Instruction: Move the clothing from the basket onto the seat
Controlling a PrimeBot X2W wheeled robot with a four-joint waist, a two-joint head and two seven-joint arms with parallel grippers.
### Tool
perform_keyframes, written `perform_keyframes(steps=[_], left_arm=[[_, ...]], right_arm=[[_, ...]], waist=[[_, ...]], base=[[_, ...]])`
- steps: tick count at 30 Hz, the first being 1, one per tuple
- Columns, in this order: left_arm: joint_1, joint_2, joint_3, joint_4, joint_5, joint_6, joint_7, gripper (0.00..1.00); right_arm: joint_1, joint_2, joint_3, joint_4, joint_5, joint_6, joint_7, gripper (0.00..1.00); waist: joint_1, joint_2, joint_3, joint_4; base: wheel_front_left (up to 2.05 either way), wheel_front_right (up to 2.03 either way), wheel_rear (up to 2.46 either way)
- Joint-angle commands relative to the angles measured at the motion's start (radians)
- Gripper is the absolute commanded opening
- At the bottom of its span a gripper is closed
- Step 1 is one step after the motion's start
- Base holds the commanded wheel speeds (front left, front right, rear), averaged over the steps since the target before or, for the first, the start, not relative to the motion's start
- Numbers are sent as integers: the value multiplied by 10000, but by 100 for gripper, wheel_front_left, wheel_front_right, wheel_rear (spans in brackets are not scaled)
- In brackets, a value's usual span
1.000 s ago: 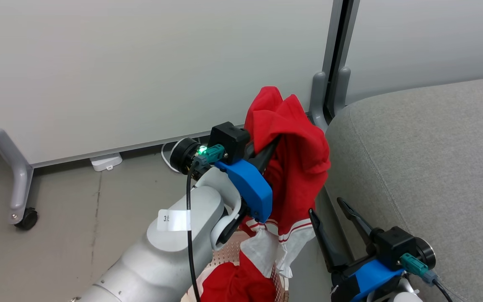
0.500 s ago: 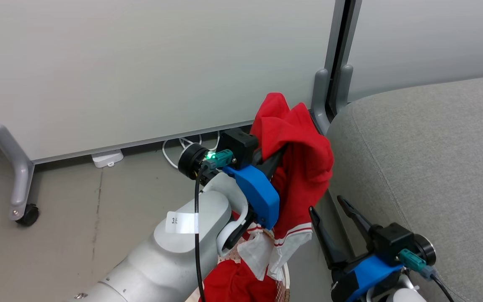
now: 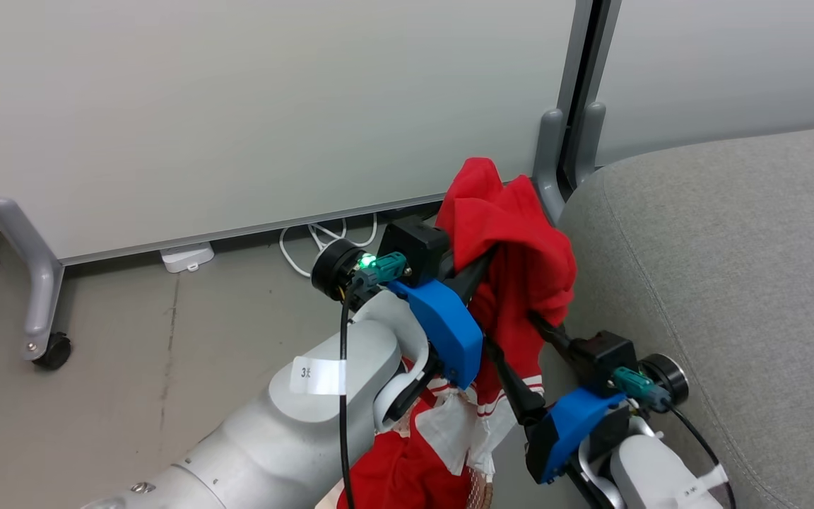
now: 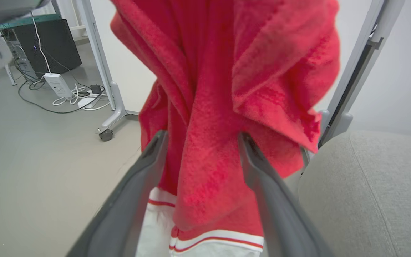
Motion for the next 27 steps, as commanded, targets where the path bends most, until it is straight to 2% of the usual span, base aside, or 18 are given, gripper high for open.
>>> perform_keyframes(steps=[1,14,27], left_arm=[[-197,2,-97,-38,-109,54,-80,0],[-373,3,-691,-181,-573,114,-177,0],[-477,3,-1010,-146,-809,132,-221,0]], right_arm=[[-389,-25,141,373,98,1,-97,100],[-2163,-25,550,2957,145,1,-674,100],[-2987,-23,1245,4214,764,1,-1150,100]], waist=[[-1,0,-3,7],[-1,0,-75,104],[-1,0,-101,187]], base=[[0,0,0],[0,0,0],[0,0,0]])
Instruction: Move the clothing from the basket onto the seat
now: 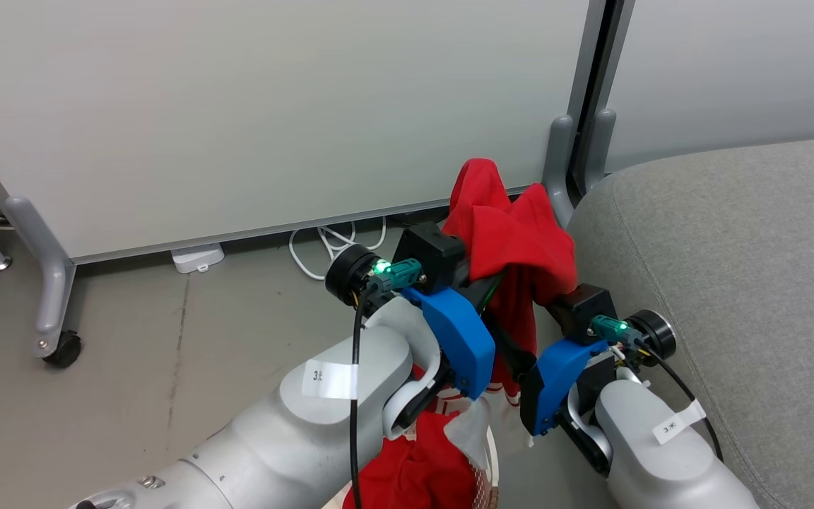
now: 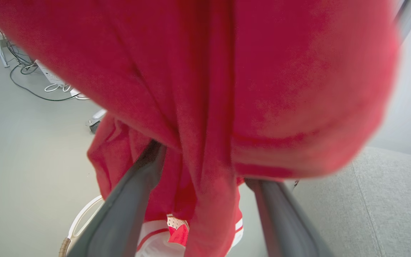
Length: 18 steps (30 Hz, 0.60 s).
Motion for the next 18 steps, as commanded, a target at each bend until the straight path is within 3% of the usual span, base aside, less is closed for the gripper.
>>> perform_keyframes(steps=[1,4,5,6,7,18], left_arm=[[-190,2,-55,14,-40,42,-61,0],[-204,2,-86,21,-84,36,-64,0],[-217,2,-95,24,-95,37,-64,0],[-224,2,-107,26,-105,37,-63,0],[-228,2,-120,30,-112,35,-66,0],[-243,3,-215,235,-200,66,-79,0]], right_arm=[[-198,-21,211,113,201,1,-95,100],[-285,-21,441,172,383,1,-142,100],[-316,-21,554,205,484,1,-162,83],[-361,-21,647,227,588,1,-184,33],[-416,-21,696,235,659,1,-218,0],[-516,-21,954,409,1130,1,-337,0]], waist=[[-1,0,-1,-4],[-1,0,-1,-6],[-1,0,0,-7],[-1,0,4,-7],[-1,0,9,-8],[-1,0,41,-55]], base=[[0,0,0],[0,0,0],[0,0,0],[0,0,0],[0,0,0],[0,0,0]])
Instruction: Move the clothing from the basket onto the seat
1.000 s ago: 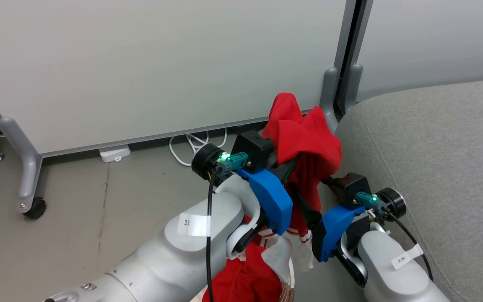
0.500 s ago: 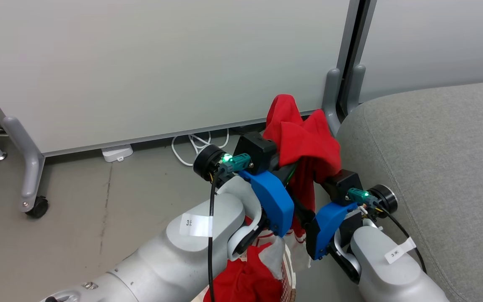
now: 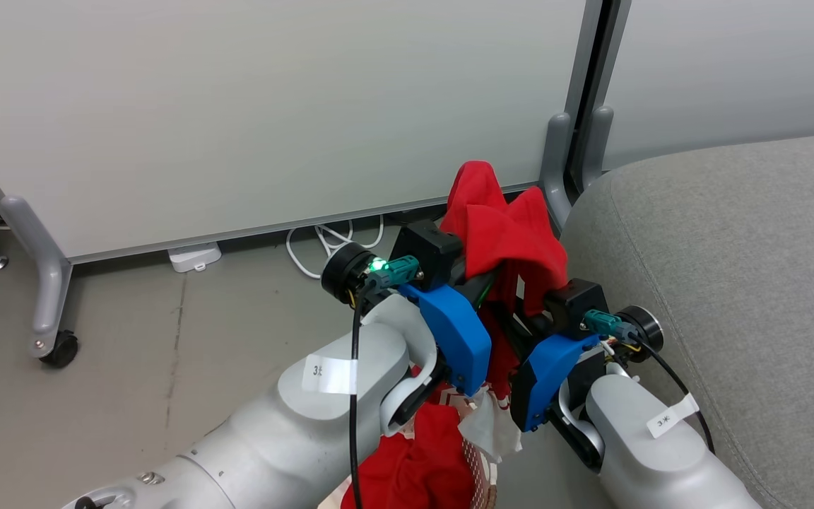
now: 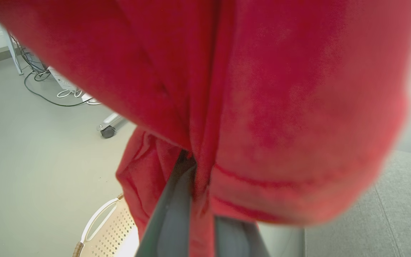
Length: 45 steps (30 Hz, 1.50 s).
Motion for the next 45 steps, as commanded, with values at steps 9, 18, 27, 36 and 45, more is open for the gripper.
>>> perform_keyframes(steps=[9,18,27,36,45], left_arm=[[-128,3,-51,155,-58,56,-65,0],[-41,3,-83,327,-63,44,-24,100],[10,3,-101,421,51,69,-24,100],[474,3,66,766,341,121,-67,100],[1869,705,1676,-358,2084,348,-73,100]], right_arm=[[-133,-21,95,-102,204,1,-69,0],[-99,-21,11,-212,176,1,-70,0],[-1,-21,-189,-298,121,1,-71,0],[175,-21,-530,-472,60,1,-71,0],[343,-22,-657,-669,-14,1,-72,0]], waist=[[-1,0,31,-67],[-1,0,-5,-128],[-1,0,-21,-146],[-1,0,5,-183],[-1,0,55,-270]], base=[[0,0,0],[0,0,0],[0,0,0],[0,0,0],[0,0,0]])
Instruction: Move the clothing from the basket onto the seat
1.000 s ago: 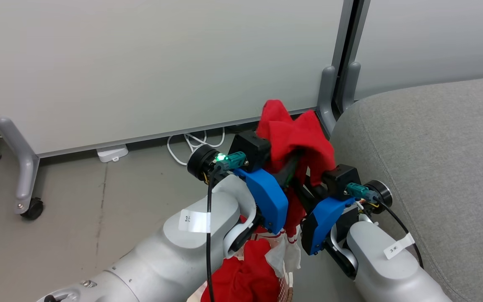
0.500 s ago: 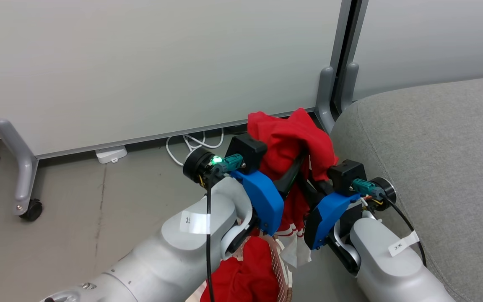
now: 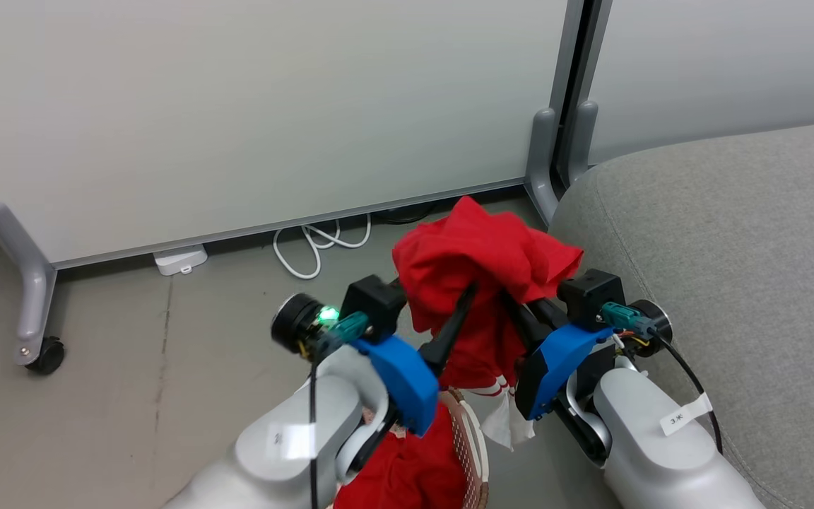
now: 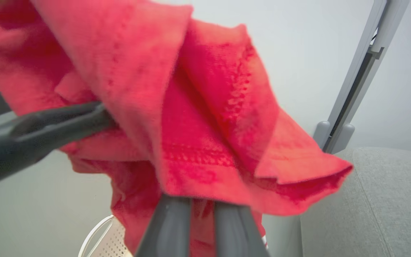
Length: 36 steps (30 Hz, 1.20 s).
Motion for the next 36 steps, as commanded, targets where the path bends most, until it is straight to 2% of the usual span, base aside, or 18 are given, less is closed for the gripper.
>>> perform_keyframes(steps=[1,10,16,26,36], left_arm=[[455,209,359,-300,378,63,-44,100],[2612,953,2697,-2119,2478,5,-46,100],[3857,1053,4190,-2810,3438,-206,-47,100],[5173,606,6202,-3451,4612,-591,-47,100],[5537,150,7066,-3431,5341,-1019,-47,100]], right_arm=[[156,-22,-70,-73,-65,1,-56,0],[274,-22,-294,-135,-187,1,-56,0],[361,-22,-326,-199,-203,1,-57,0],[451,-22,-422,-272,-137,1,-57,0],[472,-22,-475,-295,-148,1,-57,0]], waist=[[-1,0,5,-11],[-1,0,2,-29],[-1,0,18,-31],[-1,0,42,-24],[-1,0,83,-61]], base=[[0,0,0],[0,0,0],[0,0,0],[0,0,0],[0,0,0]])
